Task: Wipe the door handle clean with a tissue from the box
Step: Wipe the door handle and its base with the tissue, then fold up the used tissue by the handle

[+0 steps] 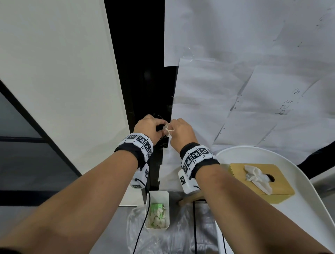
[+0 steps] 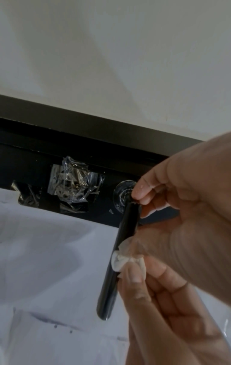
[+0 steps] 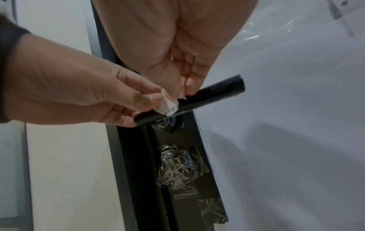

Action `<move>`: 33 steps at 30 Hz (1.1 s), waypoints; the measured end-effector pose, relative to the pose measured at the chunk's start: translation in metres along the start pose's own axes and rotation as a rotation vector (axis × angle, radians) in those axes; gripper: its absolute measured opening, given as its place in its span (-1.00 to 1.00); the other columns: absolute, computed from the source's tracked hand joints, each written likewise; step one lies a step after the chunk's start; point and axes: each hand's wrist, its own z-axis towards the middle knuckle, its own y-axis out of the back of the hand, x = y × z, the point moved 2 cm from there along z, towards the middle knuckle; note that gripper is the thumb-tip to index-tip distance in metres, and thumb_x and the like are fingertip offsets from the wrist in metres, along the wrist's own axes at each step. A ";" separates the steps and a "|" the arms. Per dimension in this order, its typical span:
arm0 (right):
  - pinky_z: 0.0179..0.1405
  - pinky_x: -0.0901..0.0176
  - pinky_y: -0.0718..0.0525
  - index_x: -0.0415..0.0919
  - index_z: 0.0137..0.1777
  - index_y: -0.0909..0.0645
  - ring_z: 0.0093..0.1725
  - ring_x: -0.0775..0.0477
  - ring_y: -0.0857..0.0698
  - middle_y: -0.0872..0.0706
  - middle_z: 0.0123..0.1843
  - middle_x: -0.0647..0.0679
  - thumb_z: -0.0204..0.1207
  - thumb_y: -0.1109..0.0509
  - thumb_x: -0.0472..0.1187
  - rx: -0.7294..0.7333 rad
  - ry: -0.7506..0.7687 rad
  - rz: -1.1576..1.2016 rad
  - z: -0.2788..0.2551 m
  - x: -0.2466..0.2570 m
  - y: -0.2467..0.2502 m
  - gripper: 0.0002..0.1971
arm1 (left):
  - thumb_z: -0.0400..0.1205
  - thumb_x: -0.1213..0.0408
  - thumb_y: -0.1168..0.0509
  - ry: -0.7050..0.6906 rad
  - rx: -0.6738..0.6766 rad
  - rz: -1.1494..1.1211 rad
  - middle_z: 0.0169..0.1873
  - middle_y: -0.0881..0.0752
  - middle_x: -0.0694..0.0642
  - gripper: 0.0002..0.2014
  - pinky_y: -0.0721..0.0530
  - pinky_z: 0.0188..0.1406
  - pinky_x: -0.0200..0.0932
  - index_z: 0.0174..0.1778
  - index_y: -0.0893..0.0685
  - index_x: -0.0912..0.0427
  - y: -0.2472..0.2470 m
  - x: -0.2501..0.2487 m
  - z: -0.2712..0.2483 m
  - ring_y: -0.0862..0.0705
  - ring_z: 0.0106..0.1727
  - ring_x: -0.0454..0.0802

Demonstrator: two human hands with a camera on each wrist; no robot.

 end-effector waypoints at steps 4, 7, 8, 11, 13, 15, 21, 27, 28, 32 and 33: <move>-0.18 0.13 -0.52 -0.25 -0.01 -0.60 -0.04 -0.17 -0.61 -0.60 0.01 -0.17 0.47 -0.35 -0.44 0.012 0.003 -0.034 0.002 0.001 0.002 -0.85 | 0.58 0.06 -0.38 -0.026 -0.023 0.043 0.14 -0.59 0.04 -0.71 -0.56 -0.09 -0.25 0.24 -0.69 -0.20 -0.002 -0.001 0.000 -0.63 0.09 0.01; -0.21 0.11 -0.54 -0.27 -0.04 -0.57 -0.06 -0.21 -0.62 -0.59 -0.02 -0.18 0.46 -0.35 -0.44 0.003 0.004 -0.056 0.002 0.002 0.001 -0.88 | 0.59 0.04 -0.37 -0.020 -0.033 0.058 0.13 -0.59 0.00 -0.80 -0.51 -0.11 -0.26 0.11 -0.76 -0.16 -0.004 0.000 0.001 -0.62 0.08 -0.01; -0.21 0.11 -0.54 -0.27 -0.05 -0.57 -0.07 -0.22 -0.62 -0.59 -0.02 -0.18 0.45 -0.34 -0.45 -0.001 0.005 -0.054 0.002 0.002 0.001 -0.87 | 0.59 0.04 -0.37 -0.017 -0.037 0.055 0.13 -0.59 -0.01 -0.81 -0.52 -0.10 -0.27 0.10 -0.77 -0.16 -0.005 0.000 0.001 -0.62 0.08 -0.01; -0.15 0.02 -0.65 -0.27 -0.01 -0.58 -0.05 -0.23 -0.63 -0.59 0.00 -0.18 0.45 -0.34 -0.48 -0.012 0.007 -0.045 0.001 0.001 0.000 -0.83 | 0.60 0.07 -0.37 0.003 -0.053 0.039 0.13 -0.60 -0.02 -0.83 -0.61 -0.02 -0.20 0.07 -0.78 -0.13 -0.005 -0.001 -0.001 -0.63 0.09 0.00; -0.12 -0.05 -0.70 -0.25 0.01 -0.59 -0.05 -0.23 -0.64 -0.58 0.01 -0.17 0.46 -0.33 -0.49 -0.025 0.007 -0.039 -0.002 0.000 0.000 -0.81 | 0.61 0.13 -0.36 0.004 -0.081 0.032 0.09 -0.64 -0.01 -0.84 -0.65 -0.02 -0.15 0.06 -0.78 -0.09 -0.005 -0.003 -0.003 -0.65 0.06 0.02; -0.15 -0.04 -0.69 -0.23 0.02 -0.58 -0.09 -0.24 -0.63 -0.57 0.01 -0.17 0.47 -0.31 -0.49 -0.033 0.008 -0.049 -0.004 0.000 0.000 -0.80 | 0.62 0.20 -0.34 -0.007 -0.103 0.025 0.04 -0.66 0.00 -0.84 -0.63 -0.11 -0.17 0.05 -0.79 -0.03 -0.004 -0.004 -0.004 -0.67 0.03 0.03; -0.17 0.09 -0.62 -0.26 0.05 -0.59 -0.08 -0.24 -0.65 -0.57 0.04 -0.19 0.46 -0.31 -0.51 -0.007 -0.004 -0.002 -0.015 -0.009 -0.003 -0.77 | 0.64 0.28 -0.29 -0.005 -0.110 0.025 -0.02 -0.65 0.04 -0.83 -0.66 -0.07 -0.07 0.03 -0.77 0.04 -0.007 -0.011 -0.018 -0.61 0.07 0.05; -0.10 0.17 -0.51 -0.26 0.08 -0.60 0.00 -0.20 -0.62 -0.57 0.12 -0.19 0.50 -0.30 -0.49 0.008 0.012 0.065 -0.028 -0.020 -0.010 -0.78 | 0.65 0.20 -0.29 0.050 -0.111 -0.041 -0.05 -0.63 0.08 -0.87 -0.69 -0.08 0.00 -0.02 -0.74 0.10 -0.018 -0.013 -0.037 -0.64 -0.06 0.04; -0.08 0.18 -0.52 -0.27 0.09 -0.60 0.01 -0.18 -0.62 -0.57 0.13 -0.20 0.49 -0.30 -0.49 0.012 0.019 0.082 -0.031 -0.022 -0.012 -0.77 | 0.65 0.19 -0.29 0.063 -0.110 -0.053 -0.05 -0.63 0.07 -0.87 -0.69 -0.10 -0.02 -0.03 -0.74 0.10 -0.021 -0.012 -0.041 -0.64 -0.08 0.03; -0.01 0.09 -0.61 -0.26 0.06 -0.62 -0.06 -0.11 -0.56 -0.54 0.11 -0.19 0.45 -0.30 -0.54 0.012 0.029 0.131 -0.044 -0.027 -0.024 -0.74 | 0.63 0.18 -0.30 0.118 -0.100 -0.086 -0.13 -0.69 0.04 -0.91 -0.70 -0.16 -0.02 -0.11 -0.71 0.05 -0.031 -0.008 -0.055 -0.66 -0.15 0.02; -0.01 0.07 -0.63 -0.26 0.05 -0.62 -0.07 -0.12 -0.57 -0.54 0.10 -0.19 0.44 -0.30 -0.55 0.010 0.029 0.138 -0.047 -0.028 -0.027 -0.73 | 0.62 0.19 -0.32 0.126 -0.099 -0.100 -0.16 -0.70 0.02 -0.92 -0.70 -0.18 -0.03 -0.12 -0.72 0.04 -0.034 -0.007 -0.058 -0.66 -0.17 0.01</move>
